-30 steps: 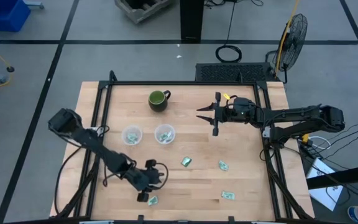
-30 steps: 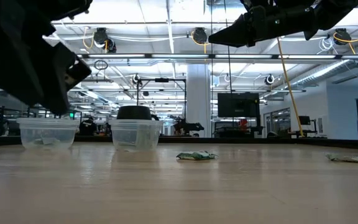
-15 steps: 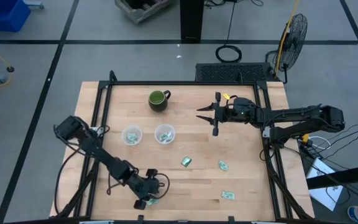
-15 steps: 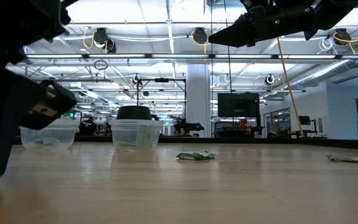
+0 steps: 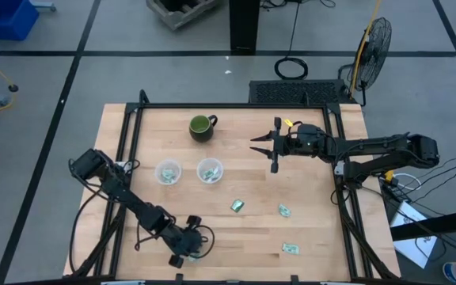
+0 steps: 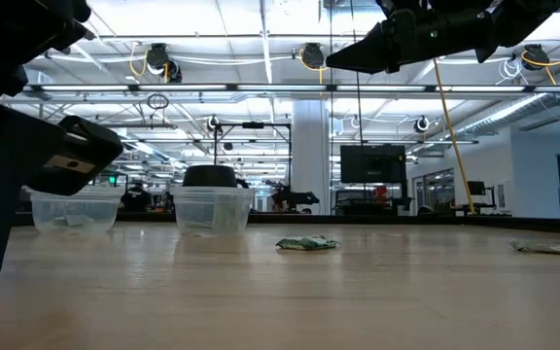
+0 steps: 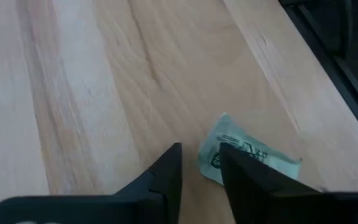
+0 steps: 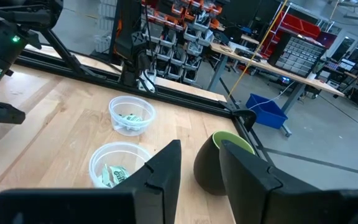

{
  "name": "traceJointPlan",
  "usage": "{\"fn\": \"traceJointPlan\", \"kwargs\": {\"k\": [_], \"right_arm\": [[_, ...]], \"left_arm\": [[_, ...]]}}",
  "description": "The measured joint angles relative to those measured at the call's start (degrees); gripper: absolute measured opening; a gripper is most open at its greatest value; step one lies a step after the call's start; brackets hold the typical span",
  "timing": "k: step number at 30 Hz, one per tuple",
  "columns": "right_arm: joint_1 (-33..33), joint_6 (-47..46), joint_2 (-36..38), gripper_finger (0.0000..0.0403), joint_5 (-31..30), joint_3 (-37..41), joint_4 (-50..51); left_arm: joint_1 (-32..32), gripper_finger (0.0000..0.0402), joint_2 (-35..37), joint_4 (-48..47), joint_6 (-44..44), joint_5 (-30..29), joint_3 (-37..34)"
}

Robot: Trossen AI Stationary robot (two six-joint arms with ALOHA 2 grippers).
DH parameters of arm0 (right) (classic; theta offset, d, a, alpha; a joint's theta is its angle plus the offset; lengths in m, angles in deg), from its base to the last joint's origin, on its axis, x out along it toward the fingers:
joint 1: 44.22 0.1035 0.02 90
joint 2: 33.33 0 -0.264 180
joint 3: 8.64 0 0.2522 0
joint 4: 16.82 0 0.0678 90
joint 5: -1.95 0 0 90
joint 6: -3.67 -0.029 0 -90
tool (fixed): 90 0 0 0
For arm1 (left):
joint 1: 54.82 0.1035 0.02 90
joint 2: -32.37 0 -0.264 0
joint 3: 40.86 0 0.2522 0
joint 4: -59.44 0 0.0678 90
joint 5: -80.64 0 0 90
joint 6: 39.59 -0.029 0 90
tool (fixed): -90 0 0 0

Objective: Pick and place Stevia / Truvia into bins
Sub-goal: Put the stevia pocket in the left plastic container

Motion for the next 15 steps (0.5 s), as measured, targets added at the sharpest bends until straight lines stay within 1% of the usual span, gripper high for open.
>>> {"fn": "traceJointPlan", "kwargs": {"k": [2,5,6,8,11,13,15], "right_arm": [[0.0,0.0,0.0,0.0105,0.0,0.0,0.0],[0.0,0.1,0.0,0.0105,0.0,0.0,0.0],[0.0,0.1,0.0,0.0105,0.0,0.0,0.0],[0.0,0.1,0.0,0.0105,0.0,0.0,0.0],[0.0,0.1,0.0,0.0105,0.0,0.0,0.0],[0.0,0.1,0.0,0.0105,0.0,0.0,0.0],[0.0,0.1,0.0,0.0105,0.0,0.0,0.0]], "left_arm": [[0.4,0.0083,0.0,-0.1,0.1,0.0,0.0],[1.2,0.0027,0.0,-0.4,0.1,0.0,0.0],[1.6,0.0014,0.0,-0.8,0.1,0.3,0.0],[2.3,0.001,0.1,-2.1,-0.3,0.8,0.1],[3.2,0.0009,1.3,-5.9,-3.4,0.8,0.1],[3.6,0.0005,2.9,-10.2,-5.2,-0.6,0.1],[3.8,0.0006,5.8,-16.7,-5.5,-3.3,-0.1]]}}
